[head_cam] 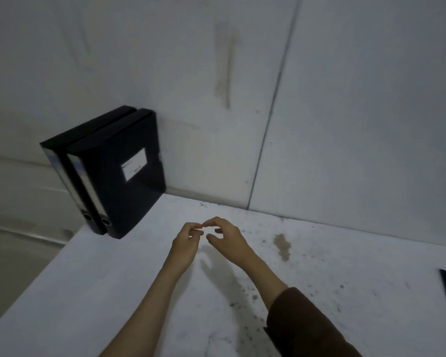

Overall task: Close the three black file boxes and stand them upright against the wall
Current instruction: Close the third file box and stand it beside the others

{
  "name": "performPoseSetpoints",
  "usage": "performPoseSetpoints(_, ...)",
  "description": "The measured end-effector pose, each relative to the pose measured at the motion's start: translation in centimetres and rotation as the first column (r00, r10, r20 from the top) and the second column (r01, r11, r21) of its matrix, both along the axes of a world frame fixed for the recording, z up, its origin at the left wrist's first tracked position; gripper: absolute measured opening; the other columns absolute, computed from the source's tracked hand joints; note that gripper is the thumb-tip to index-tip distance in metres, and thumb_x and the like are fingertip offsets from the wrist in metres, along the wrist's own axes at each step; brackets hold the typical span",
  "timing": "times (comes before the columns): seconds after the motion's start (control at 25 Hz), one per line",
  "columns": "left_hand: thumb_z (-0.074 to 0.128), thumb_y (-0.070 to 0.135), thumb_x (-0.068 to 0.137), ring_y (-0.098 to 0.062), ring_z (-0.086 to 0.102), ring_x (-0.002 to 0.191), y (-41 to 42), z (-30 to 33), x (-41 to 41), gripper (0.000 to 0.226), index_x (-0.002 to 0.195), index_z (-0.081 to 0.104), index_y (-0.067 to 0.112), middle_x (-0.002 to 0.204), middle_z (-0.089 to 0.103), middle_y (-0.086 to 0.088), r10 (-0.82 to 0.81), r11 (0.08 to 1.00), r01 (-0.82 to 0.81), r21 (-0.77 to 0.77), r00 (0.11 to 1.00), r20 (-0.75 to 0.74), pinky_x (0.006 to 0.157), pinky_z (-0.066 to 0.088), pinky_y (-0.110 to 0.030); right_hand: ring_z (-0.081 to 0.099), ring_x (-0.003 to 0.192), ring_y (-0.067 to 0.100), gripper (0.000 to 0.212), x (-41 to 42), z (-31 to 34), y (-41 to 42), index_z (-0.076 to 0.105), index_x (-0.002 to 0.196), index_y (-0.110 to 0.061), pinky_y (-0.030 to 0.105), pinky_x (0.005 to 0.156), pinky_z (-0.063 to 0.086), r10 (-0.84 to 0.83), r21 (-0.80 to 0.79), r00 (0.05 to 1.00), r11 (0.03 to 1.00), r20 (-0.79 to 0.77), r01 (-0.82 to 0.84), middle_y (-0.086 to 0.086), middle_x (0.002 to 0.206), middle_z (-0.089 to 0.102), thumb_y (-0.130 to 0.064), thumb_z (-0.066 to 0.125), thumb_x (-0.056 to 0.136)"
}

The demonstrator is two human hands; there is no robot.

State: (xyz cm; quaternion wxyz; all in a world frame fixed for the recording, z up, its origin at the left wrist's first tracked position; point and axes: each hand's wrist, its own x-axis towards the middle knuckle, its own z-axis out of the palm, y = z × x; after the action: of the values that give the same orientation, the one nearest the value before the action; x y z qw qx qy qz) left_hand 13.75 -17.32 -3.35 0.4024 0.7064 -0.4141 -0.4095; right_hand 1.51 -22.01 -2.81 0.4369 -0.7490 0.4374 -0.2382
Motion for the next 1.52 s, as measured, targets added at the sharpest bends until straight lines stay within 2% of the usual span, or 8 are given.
performPoseSetpoints(0.2, 0.038, 0.013, 0.095, -0.021, 0.056, 0.099, 0.2, -1.1, -13.1, 0.024, 0.106, 0.057, 0.020, 0.117, 0.064, -0.009, -0.180, 0.984, 0.178, 0.022, 0.974, 0.141, 0.081, 0.041, -0.028, 0.058, 0.097, 0.013, 0.022, -17.3, -0.4, 1.4, 0.063, 0.106, -0.010, 0.014, 0.084, 0.044, -0.156, -0.012, 0.988, 0.988, -0.010, 0.156, 0.007, 0.115, 0.064, -0.005, 0.051, 0.089)
performPoseSetpoints(0.44, 0.039, 0.014, 0.095, -0.020, 0.054, 0.095, 0.1, -0.6, -29.2, 0.024, 0.107, 0.060, 0.016, 0.115, 0.064, -0.008, -0.241, 0.968, 0.250, -0.013, 0.946, 0.215, 0.077, 0.040, -0.028, 0.056, 0.092, 0.012, 0.023, -37.1, -1.3, 4.4, 0.062, 0.108, -0.012, 0.002, 0.065, 0.041, -0.235, 0.005, 0.967, 0.972, -0.094, 0.237, 0.004, 0.115, 0.063, -0.007, 0.049, 0.090)
performPoseSetpoints(0.64, 0.038, 0.013, 0.095, -0.019, 0.055, 0.091, 0.6, -0.6, -38.5, 0.023, 0.104, 0.059, 0.017, 0.114, 0.064, -0.008, -0.357, 0.929, 0.371, -0.016, 0.904, 0.236, 0.066, 0.043, -0.027, 0.056, 0.093, 0.011, 0.023, -48.1, -2.0, 7.6, 0.062, 0.108, -0.012, 0.008, 0.070, 0.043, -0.366, 0.062, 0.926, 0.926, -0.096, 0.372, 0.005, 0.116, 0.063, -0.006, 0.049, 0.090)
performPoseSetpoints(0.92, 0.038, 0.012, 0.094, -0.019, 0.055, 0.091, 0.7, -2.3, -47.0, 0.024, 0.106, 0.059, 0.016, 0.117, 0.064, -0.009, -0.561, 0.823, 0.563, 0.073, 0.786, 0.260, 0.074, 0.041, -0.026, 0.058, 0.097, 0.012, 0.020, -57.2, -3.6, 12.1, 0.064, 0.102, -0.013, 0.005, 0.073, 0.043, -0.640, 0.103, 0.768, 0.763, -0.024, 0.639, 0.001, 0.106, 0.063, -0.003, 0.053, 0.089)
performPoseSetpoints(1.12, 0.038, 0.016, 0.095, -0.018, 0.051, 0.109, 1.1, -5.1, -52.1, 0.030, 0.120, 0.054, 0.013, 0.132, 0.054, -0.010, -0.678, 0.734, 0.654, 0.181, 0.691, 0.252, 0.086, 0.037, -0.026, 0.054, 0.097, 0.011, 0.020, -63.1, -5.1, 15.3, 0.064, 0.101, -0.010, 0.001, 0.072, 0.041, -0.794, 0.054, 0.606, 0.604, -0.054, 0.796, 0.008, 0.111, 0.059, 0.000, 0.054, 0.087)
performPoseSetpoints(1.24, 0.039, 0.018, 0.096, -0.024, 0.045, 0.124, 2.1, -7.0, -55.1, 0.033, 0.127, 0.048, 0.012, 0.138, 0.046, -0.012, -0.743, 0.670, 0.691, 0.271, 0.625, 0.241, 0.097, 0.037, -0.031, 0.054, 0.104, 0.014, 0.021, -67.2, -5.9, 16.9, 0.064, 0.103, -0.010, 0.016, 0.084, 0.040, -0.840, 0.012, 0.533, 0.534, -0.099, 0.845, 0.009, 0.116, 0.058, 0.000, 0.054, 0.086)
performPoseSetpoints(1.32, 0.039, 0.019, 0.096, -0.028, 0.041, 0.127, 2.7, -7.9, -57.1, 0.035, 0.130, 0.045, 0.013, 0.140, 0.041, -0.015, -0.758, 0.651, 0.687, 0.322, 0.604, 0.245, 0.104, 0.035, -0.035, 0.053, 0.104, 0.016, 0.023, -69.9, -6.2, 17.7, 0.063, 0.104, -0.009, 0.022, 0.085, 0.040, -0.860, -0.005, 0.496, 0.501, -0.122, 0.866, 0.011, 0.118, 0.058, 0.001, 0.054, 0.086)
performPoseSetpoints(1.52, 0.043, 0.028, 0.093, -0.035, 0.024, 0.136, 4.4, -9.0, -61.8, 0.051, 0.139, 0.029, 0.012, 0.149, 0.024, -0.019, -0.697, 0.712, 0.528, 0.464, 0.613, 0.372, 0.113, 0.024, -0.040, 0.055, 0.109, 0.028, 0.021, -76.0, -7.1, 19.0, 0.064, 0.103, -0.007, 0.038, 0.091, 0.047, -0.869, -0.080, 0.426, 0.457, -0.252, 0.886, 0.014, 0.117, 0.059, -0.003, 0.056, 0.083)
